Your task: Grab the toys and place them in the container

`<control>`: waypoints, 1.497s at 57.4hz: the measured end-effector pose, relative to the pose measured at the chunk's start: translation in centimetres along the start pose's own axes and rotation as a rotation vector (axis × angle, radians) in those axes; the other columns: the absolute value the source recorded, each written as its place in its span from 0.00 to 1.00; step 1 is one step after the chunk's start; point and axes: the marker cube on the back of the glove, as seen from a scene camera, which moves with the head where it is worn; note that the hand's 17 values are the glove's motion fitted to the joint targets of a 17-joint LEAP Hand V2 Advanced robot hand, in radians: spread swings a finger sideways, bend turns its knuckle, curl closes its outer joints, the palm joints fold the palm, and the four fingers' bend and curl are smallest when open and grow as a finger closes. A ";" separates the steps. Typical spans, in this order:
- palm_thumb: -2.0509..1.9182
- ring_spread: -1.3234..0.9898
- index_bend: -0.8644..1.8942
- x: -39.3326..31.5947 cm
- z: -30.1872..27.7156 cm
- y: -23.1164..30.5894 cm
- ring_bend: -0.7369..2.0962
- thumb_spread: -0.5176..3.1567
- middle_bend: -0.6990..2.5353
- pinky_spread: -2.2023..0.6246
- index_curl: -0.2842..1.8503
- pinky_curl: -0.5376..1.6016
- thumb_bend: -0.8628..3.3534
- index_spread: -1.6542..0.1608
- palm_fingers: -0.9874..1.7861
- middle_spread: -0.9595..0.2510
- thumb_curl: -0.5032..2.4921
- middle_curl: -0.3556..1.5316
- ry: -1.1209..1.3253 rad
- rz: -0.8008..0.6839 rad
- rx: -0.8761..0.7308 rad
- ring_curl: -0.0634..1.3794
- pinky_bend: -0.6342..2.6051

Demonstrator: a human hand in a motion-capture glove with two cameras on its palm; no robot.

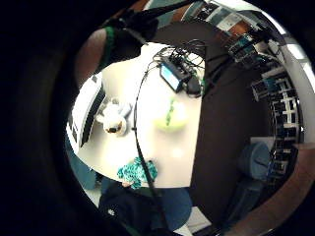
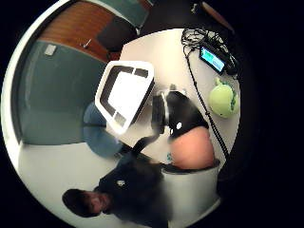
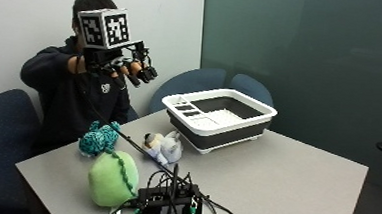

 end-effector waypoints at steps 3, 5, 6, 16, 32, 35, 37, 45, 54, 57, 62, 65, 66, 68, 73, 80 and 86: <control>0.55 0.56 0.38 -0.1 0.1 0.0 0.35 0.31 0.27 0.78 0.16 0.31 0.23 0.84 0.46 0.78 0.18 0.21 0.015 0.007 0.000 0.08 0.36; 0.55 0.56 0.37 -0.1 0.1 0.1 0.36 0.35 0.27 0.78 0.17 0.33 0.23 0.82 0.45 0.78 0.18 0.22 0.032 0.013 -0.006 0.09 0.37; 0.55 0.56 0.37 -0.1 0.2 0.1 0.36 0.37 0.27 0.78 0.17 0.33 0.23 0.82 0.45 0.78 0.19 0.22 0.040 0.017 -0.010 0.09 0.37; 0.54 0.55 0.37 0.6 0.2 0.1 0.36 0.48 0.27 0.78 0.21 0.36 0.23 0.78 0.41 0.77 0.21 0.25 0.099 0.035 -0.029 0.11 0.39; 0.53 0.56 0.37 5.7 1.3 -1.0 0.38 0.53 0.27 0.79 0.24 0.38 0.23 0.77 0.37 0.76 0.23 0.29 0.089 0.124 -0.059 0.14 0.41; 0.53 0.56 0.37 7.1 2.6 -1.5 0.38 0.54 0.27 0.79 0.24 0.39 0.22 0.76 0.36 0.76 0.24 0.30 0.076 0.144 -0.073 0.15 0.41; 0.53 0.56 0.37 8.0 3.8 -1.8 0.38 0.54 0.27 0.79 0.24 0.39 0.22 0.76 0.36 0.76 0.24 0.30 0.071 0.158 -0.076 0.15 0.42; 0.53 0.57 0.37 11.1 9.2 -2.6 0.37 0.53 0.26 0.79 0.25 0.40 0.22 0.76 0.33 0.76 0.25 0.31 0.029 0.183 -0.110 0.15 0.45; 0.53 0.58 0.37 11.9 16.4 -2.1 0.37 0.51 0.25 0.80 0.25 0.42 0.21 0.74 0.33 0.76 0.25 0.30 -0.053 0.249 -0.215 0.16 0.50; 0.54 0.58 0.37 12.1 18.4 -2.2 0.37 0.50 0.25 0.80 0.26 0.43 0.21 0.74 0.34 0.76 0.26 0.30 -0.082 0.247 -0.243 0.17 0.51; 0.56 0.59 0.37 12.4 20.4 -2.4 0.40 0.49 0.26 0.80 0.26 0.44 0.21 0.73 0.38 0.77 0.27 0.29 -0.065 0.237 -0.217 0.18 0.54; 0.59 0.59 0.38 12.5 21.0 -2.4 0.44 0.48 0.26 0.79 0.26 0.44 0.22 0.73 0.41 0.77 0.28 0.29 -0.035 0.228 -0.177 0.20 0.55; 0.59 0.59 0.38 12.5 21.1 -2.4 0.45 0.48 0.26 0.79 0.26 0.44 0.22 0.73 0.42 0.77 0.28 0.29 -0.030 0.223 -0.161 0.20 0.55; 0.61 0.58 0.38 12.4 21.2 -2.5 0.48 0.48 0.27 0.78 0.26 0.43 0.23 0.74 0.46 0.78 0.28 0.29 -0.022 0.208 -0.123 0.21 0.54; 0.66 0.53 0.38 12.1 21.0 -2.8 0.55 0.49 0.31 0.73 0.27 0.41 0.26 0.75 0.59 0.75 0.30 0.32 -0.017 0.181 -0.024 0.24 0.52; 0.71 0.47 0.40 10.5 19.3 -3.5 0.60 0.43 0.36 0.68 0.29 0.42 0.27 0.74 0.67 0.69 0.34 0.36 -0.015 0.158 0.033 0.30 0.51; 0.72 0.43 0.45 8.7 14.6 -4.3 0.62 0.38 0.41 0.66 0.33 0.43 0.27 0.71 0.71 0.64 0.37 0.40 -0.017 0.093 0.043 0.34 0.49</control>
